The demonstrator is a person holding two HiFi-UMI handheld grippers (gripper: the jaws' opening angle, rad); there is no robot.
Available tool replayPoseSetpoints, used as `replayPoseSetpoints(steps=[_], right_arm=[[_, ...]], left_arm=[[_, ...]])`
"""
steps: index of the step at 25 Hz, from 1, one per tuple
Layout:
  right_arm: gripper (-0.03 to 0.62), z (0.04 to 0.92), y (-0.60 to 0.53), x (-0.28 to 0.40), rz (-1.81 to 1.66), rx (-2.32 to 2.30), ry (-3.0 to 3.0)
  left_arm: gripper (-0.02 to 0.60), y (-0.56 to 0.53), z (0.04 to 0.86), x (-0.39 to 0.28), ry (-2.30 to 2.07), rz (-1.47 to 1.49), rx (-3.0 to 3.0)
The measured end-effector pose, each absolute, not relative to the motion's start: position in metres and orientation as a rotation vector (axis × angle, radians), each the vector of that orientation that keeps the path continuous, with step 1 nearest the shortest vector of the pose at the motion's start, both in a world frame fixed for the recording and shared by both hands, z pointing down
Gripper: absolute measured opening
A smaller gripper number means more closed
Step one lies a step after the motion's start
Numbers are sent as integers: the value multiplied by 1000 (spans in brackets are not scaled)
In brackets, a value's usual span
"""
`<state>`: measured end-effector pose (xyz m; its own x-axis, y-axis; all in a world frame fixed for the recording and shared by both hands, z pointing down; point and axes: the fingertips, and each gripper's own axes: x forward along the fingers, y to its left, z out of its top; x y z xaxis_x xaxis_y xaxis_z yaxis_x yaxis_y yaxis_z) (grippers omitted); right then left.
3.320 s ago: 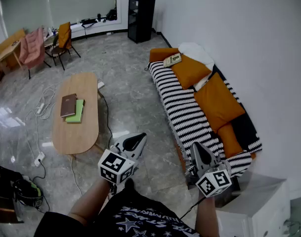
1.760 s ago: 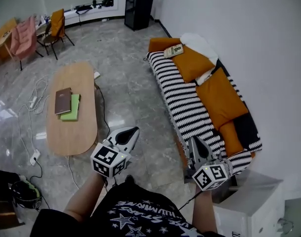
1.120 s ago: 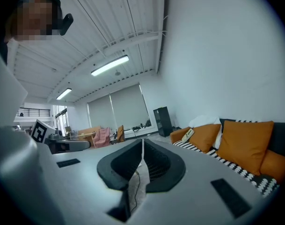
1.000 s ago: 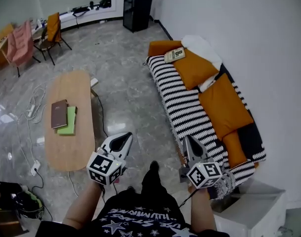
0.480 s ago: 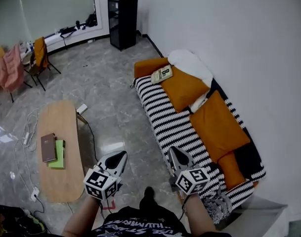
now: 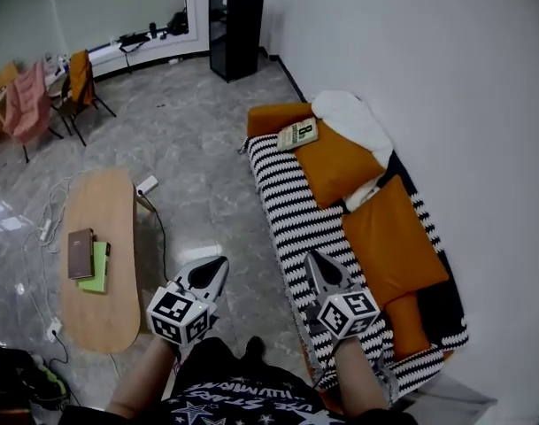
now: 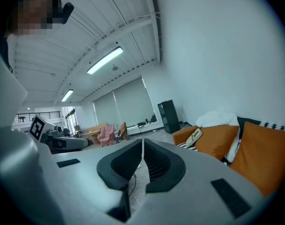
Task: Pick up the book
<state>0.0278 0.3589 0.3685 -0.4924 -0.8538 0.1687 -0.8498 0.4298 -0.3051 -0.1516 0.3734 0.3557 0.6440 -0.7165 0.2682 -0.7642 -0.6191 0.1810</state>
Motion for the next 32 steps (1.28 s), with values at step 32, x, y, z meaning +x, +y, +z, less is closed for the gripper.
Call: replayPoseSetpoints(steps=[32], right_arm=[[28, 355, 117, -73, -517, -1796, 2551]], left_arm=[[6, 105, 353, -271, -1100, 195, 2661]])
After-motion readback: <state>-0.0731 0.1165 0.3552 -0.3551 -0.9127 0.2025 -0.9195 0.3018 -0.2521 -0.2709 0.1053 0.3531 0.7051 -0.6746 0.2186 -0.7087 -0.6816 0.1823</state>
